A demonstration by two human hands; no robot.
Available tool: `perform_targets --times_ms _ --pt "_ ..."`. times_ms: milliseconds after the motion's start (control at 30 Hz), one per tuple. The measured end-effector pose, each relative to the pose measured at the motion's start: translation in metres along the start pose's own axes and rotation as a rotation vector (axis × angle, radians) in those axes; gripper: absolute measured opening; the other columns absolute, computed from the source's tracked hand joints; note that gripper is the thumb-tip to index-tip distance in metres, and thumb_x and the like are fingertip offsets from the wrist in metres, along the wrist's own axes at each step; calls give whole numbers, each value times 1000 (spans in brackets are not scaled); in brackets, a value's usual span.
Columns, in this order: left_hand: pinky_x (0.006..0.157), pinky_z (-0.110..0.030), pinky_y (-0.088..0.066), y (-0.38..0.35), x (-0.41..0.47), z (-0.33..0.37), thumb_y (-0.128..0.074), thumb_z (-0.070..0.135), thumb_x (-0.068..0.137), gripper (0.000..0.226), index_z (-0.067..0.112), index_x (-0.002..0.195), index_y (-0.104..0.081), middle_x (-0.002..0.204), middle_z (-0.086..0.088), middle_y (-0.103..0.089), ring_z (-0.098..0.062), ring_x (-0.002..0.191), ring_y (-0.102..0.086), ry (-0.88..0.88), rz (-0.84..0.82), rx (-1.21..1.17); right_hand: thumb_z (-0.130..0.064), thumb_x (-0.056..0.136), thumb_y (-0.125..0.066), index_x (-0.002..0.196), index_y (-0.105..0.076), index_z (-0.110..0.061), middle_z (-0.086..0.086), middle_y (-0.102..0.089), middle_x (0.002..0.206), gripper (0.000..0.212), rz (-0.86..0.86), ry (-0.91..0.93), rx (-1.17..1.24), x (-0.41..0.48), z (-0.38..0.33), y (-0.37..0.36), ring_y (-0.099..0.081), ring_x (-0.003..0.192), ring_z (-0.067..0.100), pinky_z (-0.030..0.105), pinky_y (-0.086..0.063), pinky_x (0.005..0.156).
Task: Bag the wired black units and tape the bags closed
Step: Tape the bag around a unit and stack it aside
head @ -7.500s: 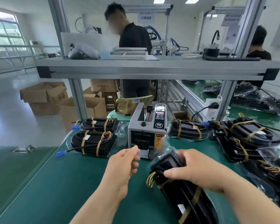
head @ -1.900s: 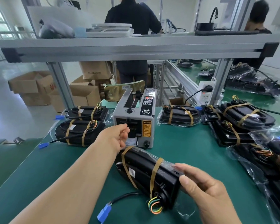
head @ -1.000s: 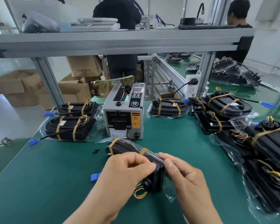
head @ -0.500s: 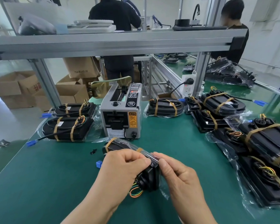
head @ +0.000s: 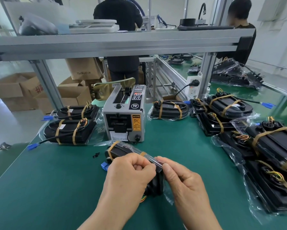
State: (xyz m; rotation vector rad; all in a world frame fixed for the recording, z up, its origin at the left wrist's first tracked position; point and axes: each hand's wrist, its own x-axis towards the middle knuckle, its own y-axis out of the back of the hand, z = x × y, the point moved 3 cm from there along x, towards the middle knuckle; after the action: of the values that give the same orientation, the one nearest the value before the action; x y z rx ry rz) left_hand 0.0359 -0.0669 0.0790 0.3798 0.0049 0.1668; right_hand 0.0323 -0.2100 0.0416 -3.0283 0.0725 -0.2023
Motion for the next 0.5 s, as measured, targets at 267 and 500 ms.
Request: perform_targets --times_ms 267,500 --pt "44 -12 -36 3 4 -3 -75 43 71 26 33 78 -51 48 13 -52 0 41 -46 -15 48 83 -10 92 -63 96 -80 -25 -13 -78 94 22 -8 -7 -23 -2 -2 0 -71 92 -2 4 -48 73" --pt "42 -12 -33 4 9 -3 -65 37 84 15 38 76 -54 45 14 -47 -1 42 -42 -23 31 106 -17 86 -72 86 -81 -31 -12 -78 91 16 13 -51 -37 1 -4 -2 -72 90 0 9 -51 74"
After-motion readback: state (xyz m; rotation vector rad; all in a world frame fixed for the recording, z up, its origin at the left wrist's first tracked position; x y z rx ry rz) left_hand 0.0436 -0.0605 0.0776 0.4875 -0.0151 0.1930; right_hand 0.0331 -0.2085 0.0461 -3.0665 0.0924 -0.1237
